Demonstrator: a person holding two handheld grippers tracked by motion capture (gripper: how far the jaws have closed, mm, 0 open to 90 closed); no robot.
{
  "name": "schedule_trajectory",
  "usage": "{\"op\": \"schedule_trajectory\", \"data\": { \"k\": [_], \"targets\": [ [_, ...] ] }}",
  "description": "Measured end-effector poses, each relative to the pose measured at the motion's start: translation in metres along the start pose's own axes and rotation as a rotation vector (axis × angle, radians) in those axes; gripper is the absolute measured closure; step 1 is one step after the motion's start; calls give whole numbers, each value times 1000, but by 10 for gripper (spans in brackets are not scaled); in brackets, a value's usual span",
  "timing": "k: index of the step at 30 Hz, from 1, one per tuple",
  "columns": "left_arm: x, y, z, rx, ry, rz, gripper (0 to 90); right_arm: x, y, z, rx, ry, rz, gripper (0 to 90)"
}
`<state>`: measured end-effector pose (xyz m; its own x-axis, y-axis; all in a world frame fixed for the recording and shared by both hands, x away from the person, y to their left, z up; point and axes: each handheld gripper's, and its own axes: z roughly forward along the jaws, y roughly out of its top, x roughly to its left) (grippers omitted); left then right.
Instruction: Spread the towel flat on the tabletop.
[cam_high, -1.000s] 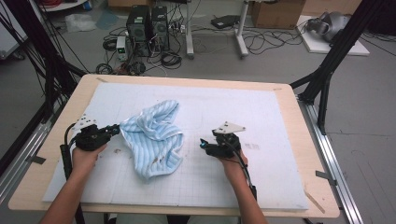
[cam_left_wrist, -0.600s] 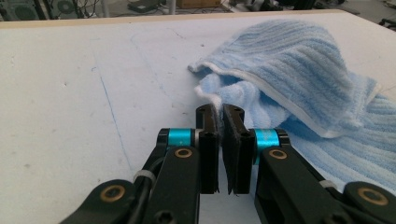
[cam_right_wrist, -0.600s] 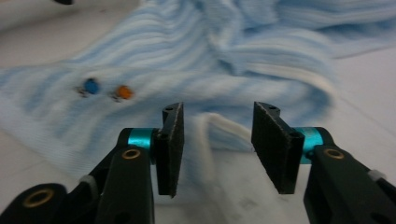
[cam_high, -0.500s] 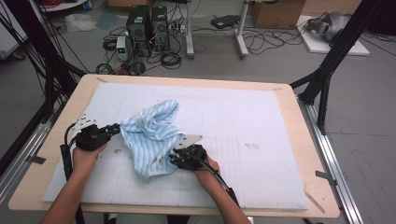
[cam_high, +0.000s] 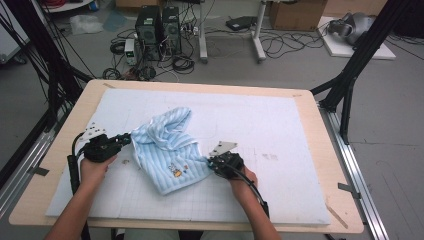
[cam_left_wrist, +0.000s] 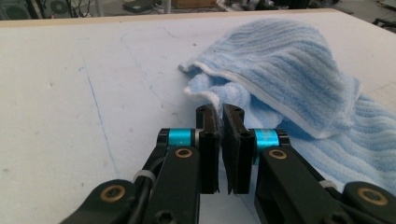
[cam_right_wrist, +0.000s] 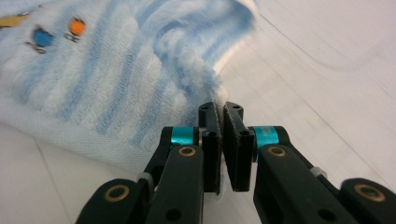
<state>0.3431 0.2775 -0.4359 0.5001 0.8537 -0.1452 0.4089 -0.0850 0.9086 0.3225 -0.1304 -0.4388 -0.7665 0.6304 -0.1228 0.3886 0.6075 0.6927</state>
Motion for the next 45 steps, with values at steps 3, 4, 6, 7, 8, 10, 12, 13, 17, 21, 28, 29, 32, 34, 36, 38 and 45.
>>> {"op": "schedule_trajectory", "data": {
  "k": [3, 4, 6, 7, 8, 10, 12, 13, 17, 21, 28, 29, 32, 34, 36, 38, 45],
  "targets": [
    [-1, -1, 1, 7, -6, 1, 844, -8, -14, -14, 30, -27, 23, 862],
    [-1, -1, 2, 9, -11, 2, 844, -9, -19, -18, 28, -29, 20, 862],
    [-3, -1, 5, 16, -21, 9, 845, -10, -29, -27, 31, -41, 21, 863],
    [-5, -1, 6, 20, -26, 13, 845, -10, -33, -31, 32, -49, 28, 862],
    [-7, -1, 8, 21, -30, 19, 847, -11, -36, -34, 37, -62, 26, 863],
    [-11, -1, 11, 28, -44, 28, 847, -13, -42, -40, 57, -108, 17, 863],
    [-15, -2, 15, 35, -47, 38, 842, -17, -46, -44, 68, -127, 33, 862],
    [-16, -3, 16, 41, -46, 47, 842, -19, -47, -46, 70, -133, 43, 854],
    [-16, -3, 17, 41, -21, 25, 652, -20, -43, -50, -6, -124, 80, 649],
    [-13, -2, 14, 11, 8, 18, 523, -17, -28, -47, -93, -111, 62, 565],
    [-7, -2, 11, -7, 20, 1, 428, -4, 16, -15, -188, -20, 26, 500],
    [-7, -2, 10, -12, 19, -4, 421, 0, 24, -9, -186, -11, 14, 503],
    [-5, -3, 9, -20, 14, -11, 420, 8, 44, 7, -198, 27, -16, 522],
    [-3, -3, 8, -22, 16, -15, 419, 13, 55, 18, -198, 50, -25, 527],
    [-2, -3, 6, -27, 23, -14, 419, 15, 64, 27, -187, 62, -39, 528],
    [0, -3, 4, -34, 28, -22, 421, 18, 74, 38, -176, 81, -64, 529],
    [5, -3, 2, -37, 39, -37, 424, 30, 91, 73, -100, 148, -114, 696]
  ]
}}
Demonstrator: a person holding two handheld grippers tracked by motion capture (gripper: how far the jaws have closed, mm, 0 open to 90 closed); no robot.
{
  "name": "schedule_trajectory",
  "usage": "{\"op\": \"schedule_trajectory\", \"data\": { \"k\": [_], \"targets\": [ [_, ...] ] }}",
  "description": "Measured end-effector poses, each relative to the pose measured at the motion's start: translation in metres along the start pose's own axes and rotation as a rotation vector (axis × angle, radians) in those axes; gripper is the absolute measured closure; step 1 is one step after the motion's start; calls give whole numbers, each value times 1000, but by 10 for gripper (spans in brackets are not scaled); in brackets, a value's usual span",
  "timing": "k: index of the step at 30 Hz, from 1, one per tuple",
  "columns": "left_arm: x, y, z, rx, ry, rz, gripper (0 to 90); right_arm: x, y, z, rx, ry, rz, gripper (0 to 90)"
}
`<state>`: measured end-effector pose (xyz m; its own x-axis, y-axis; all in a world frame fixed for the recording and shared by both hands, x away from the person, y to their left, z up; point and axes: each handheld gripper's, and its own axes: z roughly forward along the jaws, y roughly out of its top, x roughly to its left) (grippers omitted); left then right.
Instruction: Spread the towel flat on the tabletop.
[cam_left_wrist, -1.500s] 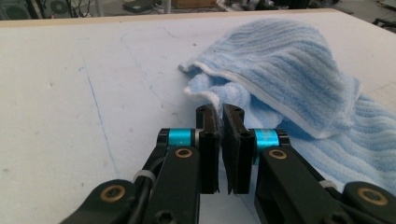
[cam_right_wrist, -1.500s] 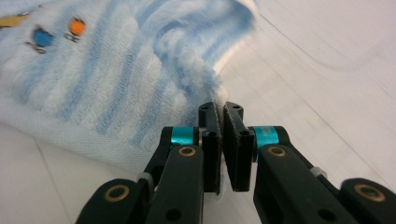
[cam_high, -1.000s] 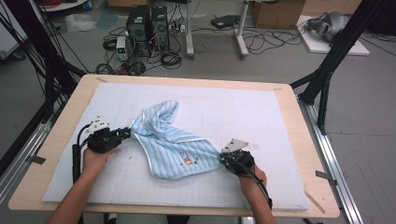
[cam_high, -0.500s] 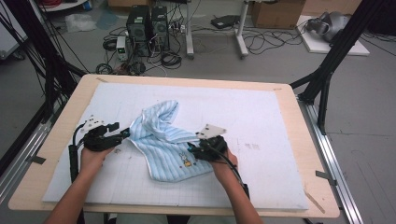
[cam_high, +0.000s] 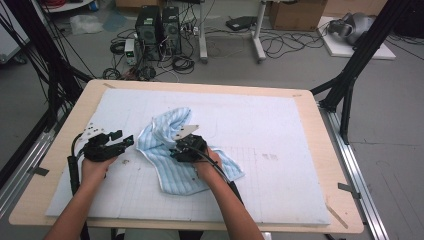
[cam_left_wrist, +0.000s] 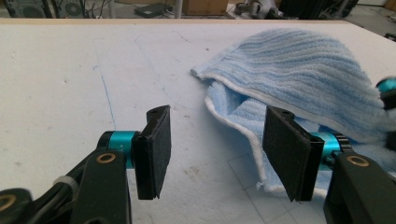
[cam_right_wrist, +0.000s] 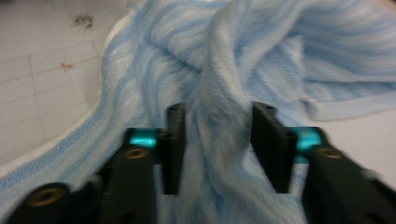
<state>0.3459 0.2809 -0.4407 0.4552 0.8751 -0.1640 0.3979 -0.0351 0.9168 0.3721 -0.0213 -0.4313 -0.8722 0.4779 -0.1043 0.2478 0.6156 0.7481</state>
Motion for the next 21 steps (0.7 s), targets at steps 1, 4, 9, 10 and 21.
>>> {"op": "schedule_trajectory", "data": {
  "k": [1, 4, 9, 10, 21],
  "targets": [
    [0, 0, 0, 2, 0, -1, 425, 0, 0, 3, 19, -4, -18, 782],
    [-1, 0, 0, 7, -3, 0, 428, -9, -2, 1, 32, -30, 20, 842],
    [-3, -1, 2, 18, -12, 6, 430, -39, -16, -33, 18, -135, 142, 845],
    [-3, -1, 3, 17, -14, 7, 429, -46, -20, -40, 28, -159, 159, 845],
    [-8, -2, 6, 31, -27, 12, 429, -81, -68, -92, 150, -296, 298, 844]
  ]
}}
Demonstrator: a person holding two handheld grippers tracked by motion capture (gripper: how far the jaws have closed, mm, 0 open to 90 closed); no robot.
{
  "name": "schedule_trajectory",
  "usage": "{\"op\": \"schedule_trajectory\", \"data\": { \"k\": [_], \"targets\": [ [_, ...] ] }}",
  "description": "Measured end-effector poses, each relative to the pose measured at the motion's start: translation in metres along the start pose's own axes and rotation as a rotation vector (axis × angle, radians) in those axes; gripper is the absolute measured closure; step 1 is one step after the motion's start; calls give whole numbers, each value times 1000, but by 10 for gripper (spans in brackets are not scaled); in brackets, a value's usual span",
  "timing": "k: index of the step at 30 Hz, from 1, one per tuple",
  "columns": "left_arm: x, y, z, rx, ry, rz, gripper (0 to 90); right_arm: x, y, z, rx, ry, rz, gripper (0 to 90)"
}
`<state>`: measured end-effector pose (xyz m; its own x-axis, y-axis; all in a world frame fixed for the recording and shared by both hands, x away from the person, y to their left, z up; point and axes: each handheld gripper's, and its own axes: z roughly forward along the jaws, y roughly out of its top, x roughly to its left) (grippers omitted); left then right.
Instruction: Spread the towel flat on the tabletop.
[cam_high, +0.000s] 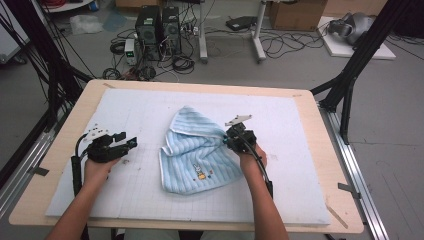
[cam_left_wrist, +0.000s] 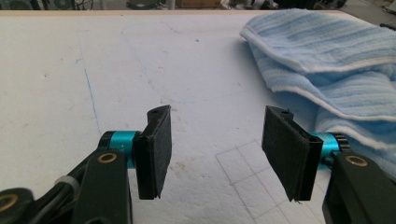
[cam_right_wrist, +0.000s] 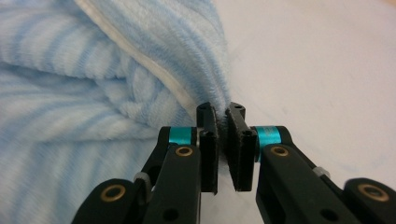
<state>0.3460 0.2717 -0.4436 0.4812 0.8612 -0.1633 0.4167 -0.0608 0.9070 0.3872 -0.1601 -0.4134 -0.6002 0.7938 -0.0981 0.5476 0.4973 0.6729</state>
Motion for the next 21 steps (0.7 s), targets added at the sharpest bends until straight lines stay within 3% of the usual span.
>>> {"op": "schedule_trajectory", "data": {
  "k": [2, 4, 6, 9, 14, 21],
  "targets": [
    [-1, 0, 1, 1, -1, -1, 429, -4, -7, 1, 51, -14, 10, 832],
    [-1, 0, 1, 2, -5, 3, 429, -5, -9, 1, 51, -46, 8, 726],
    [-2, 0, 2, 4, -5, 3, 429, -2, -4, -3, -19, -47, 9, 656],
    [-3, -1, 3, 4, -8, 4, 428, 7, 9, -5, -105, -34, -48, 587],
    [-1, -1, 2, 3, -8, 2, 427, 27, 34, 7, -144, 43, -132, 534],
    [-1, -1, 2, 4, -9, -1, 425, 62, 62, 38, -121, 157, -265, 525]
  ]
}}
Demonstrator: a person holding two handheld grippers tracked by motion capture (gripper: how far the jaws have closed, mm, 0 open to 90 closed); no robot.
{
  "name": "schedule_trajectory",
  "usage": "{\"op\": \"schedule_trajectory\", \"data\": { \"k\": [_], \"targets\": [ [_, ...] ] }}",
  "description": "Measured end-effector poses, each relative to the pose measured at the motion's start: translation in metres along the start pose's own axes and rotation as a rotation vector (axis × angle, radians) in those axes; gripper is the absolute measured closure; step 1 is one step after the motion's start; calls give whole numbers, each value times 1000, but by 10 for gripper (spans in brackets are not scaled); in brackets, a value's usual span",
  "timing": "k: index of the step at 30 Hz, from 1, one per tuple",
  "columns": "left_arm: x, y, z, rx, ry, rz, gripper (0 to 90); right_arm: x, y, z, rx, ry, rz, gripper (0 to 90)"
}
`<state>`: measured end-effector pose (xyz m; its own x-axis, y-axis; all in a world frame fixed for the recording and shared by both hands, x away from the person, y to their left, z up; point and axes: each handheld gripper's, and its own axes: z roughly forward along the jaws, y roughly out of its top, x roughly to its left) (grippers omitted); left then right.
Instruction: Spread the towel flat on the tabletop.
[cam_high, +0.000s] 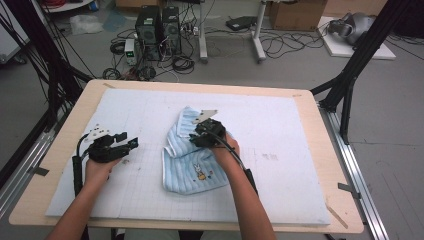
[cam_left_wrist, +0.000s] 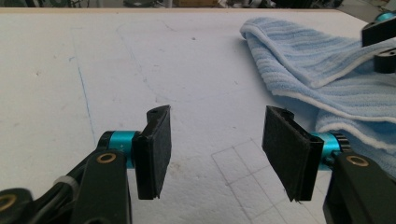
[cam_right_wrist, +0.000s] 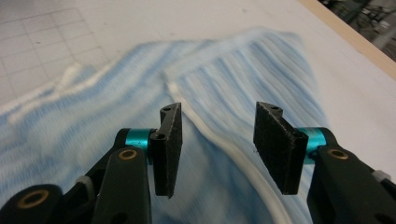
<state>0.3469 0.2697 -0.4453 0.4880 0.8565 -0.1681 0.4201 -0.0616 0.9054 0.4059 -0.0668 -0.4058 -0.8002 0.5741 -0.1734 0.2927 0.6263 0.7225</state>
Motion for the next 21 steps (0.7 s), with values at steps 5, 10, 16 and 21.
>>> {"op": "schedule_trajectory", "data": {
  "k": [5, 10, 16, 21],
  "targets": [
    [0, -1, 0, 2, -3, 1, 425, 6, 9, 31, 69, -1, -82, 559],
    [2, -1, 0, 0, 1, -5, 425, 1, 3, 49, 86, 49, -22, 664],
    [3, -1, -1, -1, 0, -10, 425, 0, 5, 43, 92, 47, -57, 863],
    [4, -1, -1, -3, 1, -14, 425, -21, 4, 16, 12, -35, 17, 862]
  ]
}}
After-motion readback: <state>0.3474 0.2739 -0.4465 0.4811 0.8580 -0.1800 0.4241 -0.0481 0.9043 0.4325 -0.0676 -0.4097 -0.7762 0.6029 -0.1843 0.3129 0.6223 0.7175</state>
